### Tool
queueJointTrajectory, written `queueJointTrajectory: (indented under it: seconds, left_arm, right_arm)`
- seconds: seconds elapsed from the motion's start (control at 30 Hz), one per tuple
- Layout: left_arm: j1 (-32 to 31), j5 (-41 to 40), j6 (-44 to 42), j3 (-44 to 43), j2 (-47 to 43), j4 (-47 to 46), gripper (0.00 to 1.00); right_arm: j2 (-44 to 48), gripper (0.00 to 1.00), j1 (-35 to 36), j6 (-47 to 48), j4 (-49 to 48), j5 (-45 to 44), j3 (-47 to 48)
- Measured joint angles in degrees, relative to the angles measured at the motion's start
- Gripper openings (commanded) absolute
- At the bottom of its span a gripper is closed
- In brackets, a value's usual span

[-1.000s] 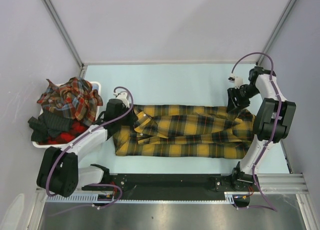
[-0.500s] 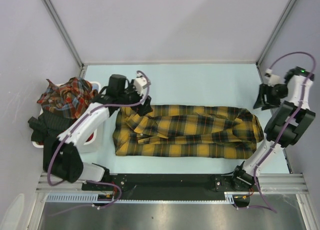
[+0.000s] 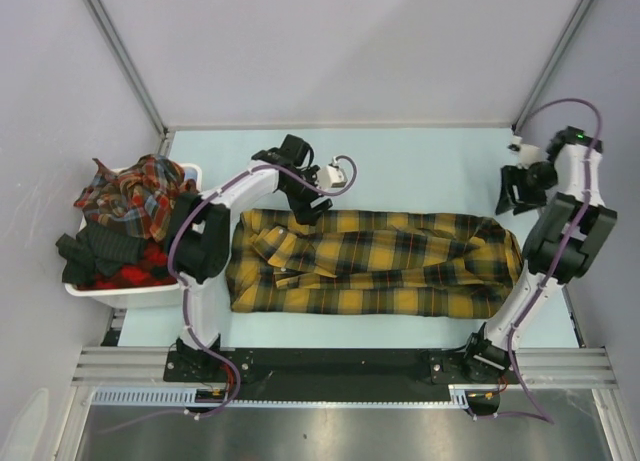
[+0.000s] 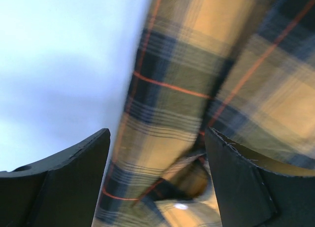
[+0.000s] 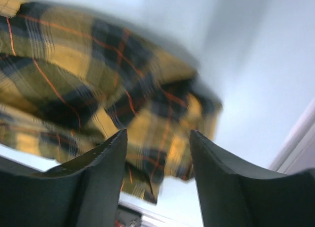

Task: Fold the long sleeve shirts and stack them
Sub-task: Fold the shirt

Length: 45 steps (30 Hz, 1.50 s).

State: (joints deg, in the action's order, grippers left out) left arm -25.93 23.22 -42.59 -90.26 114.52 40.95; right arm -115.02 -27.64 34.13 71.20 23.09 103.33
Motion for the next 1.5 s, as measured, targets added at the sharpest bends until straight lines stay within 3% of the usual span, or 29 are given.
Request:
queueJointTrajectory:
  seconds: [0.2, 0.33, 0.4, 0.43, 0.5, 0.53, 0.7, 0.8, 0.83, 0.9, 0.93, 0.97, 1.03, 1.1, 1.23, 1.5]
  left_arm:
    - [1.51, -2.1, -3.04, -7.89, 7.15, 5.05, 0.85]
    - [3.13, -2.1, -3.58, -10.38, 9.79, 7.63, 0.86]
    - [3.67, -2.14, -3.98, -10.38, 10.12, 8.39, 0.85]
    - [3.91, -2.16, -4.07, -10.38, 10.23, 8.81, 0.84]
    - [4.24, -2.32, -4.28, -10.4, 10.45, 9.46, 0.78]
    - [4.31, -2.51, -4.48, -10.49, 10.62, 9.68, 0.74]
    - [4.55, -3.63, -5.16, -12.22, 12.74, 11.04, 0.39]
    - [4.9, -4.11, -5.31, -14.93, 15.28, 12.39, 0.23]
    - [5.11, -4.46, -5.14, -16.39, 16.0, 13.03, 0.14]
    - [5.77, -4.85, -4.55, -19.12, 17.68, 14.12, 0.09]
    - [6.01, -4.61, -3.96, -20.39, 18.45, 14.97, 0.08]
    - [6.51, -4.59, -3.41, -21.03, 18.8, 15.39, 0.08]
    - [7.23, -4.35, -2.47, -22.16, 19.39, 15.85, 0.14]
    - [8.24, -3.45, -1.42, -22.38, 19.5, 15.85, 0.18]
    - [10.08, -1.9, 0.68, -22.36, 19.32, 15.13, 0.39]
    - [9.6, 3.82, 3.32, -16.72, 11.15, 13.53, 0.45]
  right_arm:
    - [-3.58, 0.64, 12.26, 0.92, -7.34, -5.79, -1.55]
    - [-6.03, 0.64, 16.55, 3.78, -9.92, -10.03, -3.65]
    - [-6.88, 0.6, 17.35, 5.33, -10.38, -12.04, -4.42]
    - [-7.19, 0.51, 17.55, 6.21, -10.73, -13.0, -4.83]
    - [-7.37, 0.4, 18.03, 7.78, -11.87, -14.71, -5.97]
    - [-7.41, 0.29, 18.21, 8.39, -12.41, -15.72, -6.51]
    - [-9.62, 0.05, 19.32, 9.31, -15.85, -19.06, -6.38]
    - [-11.63, 0.03, 20.33, 8.9, -15.65, -20.65, -2.95]
    - [-12.57, 0.06, 20.57, 8.37, -15.5, -21.03, -1.4]
    - [-14.27, 0.19, 20.9, 7.58, -15.67, -21.11, 1.75]
    - [-14.71, 0.36, 20.92, 7.15, -16.06, -21.05, 2.69]
    - [-14.97, 0.44, 20.85, 6.73, -16.28, -20.76, 3.45]
    - [-15.04, 0.56, 20.31, 6.16, -16.0, -19.74, 4.59]
    - [-14.69, 0.59, 19.26, 5.55, -15.69, -18.29, 5.33]
    - [-12.24, 0.59, 15.47, 4.94, -12.66, -14.67, 5.55]
    - [-4.04, 0.42, 12.09, 3.67, -3.76, -2.67, 6.16]
